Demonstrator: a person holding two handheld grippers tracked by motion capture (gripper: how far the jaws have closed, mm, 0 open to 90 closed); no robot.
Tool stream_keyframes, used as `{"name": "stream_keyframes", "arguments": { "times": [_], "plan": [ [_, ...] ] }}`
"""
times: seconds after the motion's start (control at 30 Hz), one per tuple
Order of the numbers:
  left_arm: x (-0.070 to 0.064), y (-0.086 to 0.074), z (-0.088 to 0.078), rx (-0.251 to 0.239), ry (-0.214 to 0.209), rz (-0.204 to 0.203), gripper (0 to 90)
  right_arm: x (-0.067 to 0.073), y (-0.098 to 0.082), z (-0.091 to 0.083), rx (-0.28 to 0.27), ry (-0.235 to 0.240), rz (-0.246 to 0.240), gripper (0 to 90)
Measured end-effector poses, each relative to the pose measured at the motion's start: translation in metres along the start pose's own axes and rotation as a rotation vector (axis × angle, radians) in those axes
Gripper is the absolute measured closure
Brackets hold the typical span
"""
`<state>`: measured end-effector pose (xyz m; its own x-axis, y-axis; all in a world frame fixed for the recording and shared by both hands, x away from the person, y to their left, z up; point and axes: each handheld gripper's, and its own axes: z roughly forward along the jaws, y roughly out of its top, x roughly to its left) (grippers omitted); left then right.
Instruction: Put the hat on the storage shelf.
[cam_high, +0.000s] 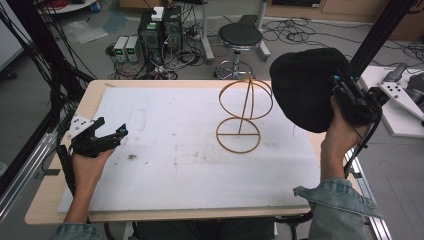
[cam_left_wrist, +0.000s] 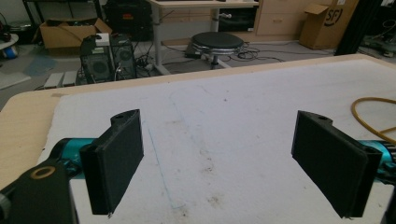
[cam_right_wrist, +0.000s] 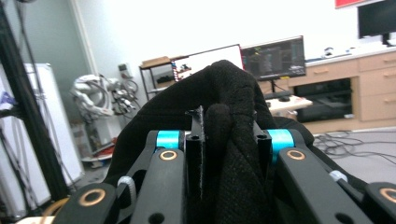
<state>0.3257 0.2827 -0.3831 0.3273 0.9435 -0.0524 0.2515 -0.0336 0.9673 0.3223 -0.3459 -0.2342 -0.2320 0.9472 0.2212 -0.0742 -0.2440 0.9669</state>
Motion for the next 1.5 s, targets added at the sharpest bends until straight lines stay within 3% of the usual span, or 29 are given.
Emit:
{"name": "stream_keyframes", "arguments": {
  "times": [0.27,0.47,0.67,1.07,1.3,1.5],
  "plan": [
    [0.000,0.000,0.000,0.001,0.002,0.002,17.0,0.018,0.002,0.008,-0.012,0.076,0.046,75.1],
    [0.000,0.000,0.000,0.000,0.003,0.000,17.0,0.036,-0.003,0.019,0.013,0.140,0.070,74.6],
    [0.001,0.000,-0.001,-0.003,0.003,-0.001,17.0,0.049,-0.014,0.031,0.049,0.169,0.080,74.2],
    [0.002,0.001,-0.001,-0.005,0.002,-0.003,17.0,0.068,-0.038,0.047,0.098,0.190,0.090,73.3],
    [0.003,0.001,-0.002,-0.005,0.003,-0.001,17.0,0.084,-0.057,0.061,0.162,0.198,0.056,70.4],
    [0.004,0.001,-0.003,-0.008,0.006,-0.003,17.0,0.084,-0.067,0.066,0.182,0.187,0.064,69.8]
  ]
}}
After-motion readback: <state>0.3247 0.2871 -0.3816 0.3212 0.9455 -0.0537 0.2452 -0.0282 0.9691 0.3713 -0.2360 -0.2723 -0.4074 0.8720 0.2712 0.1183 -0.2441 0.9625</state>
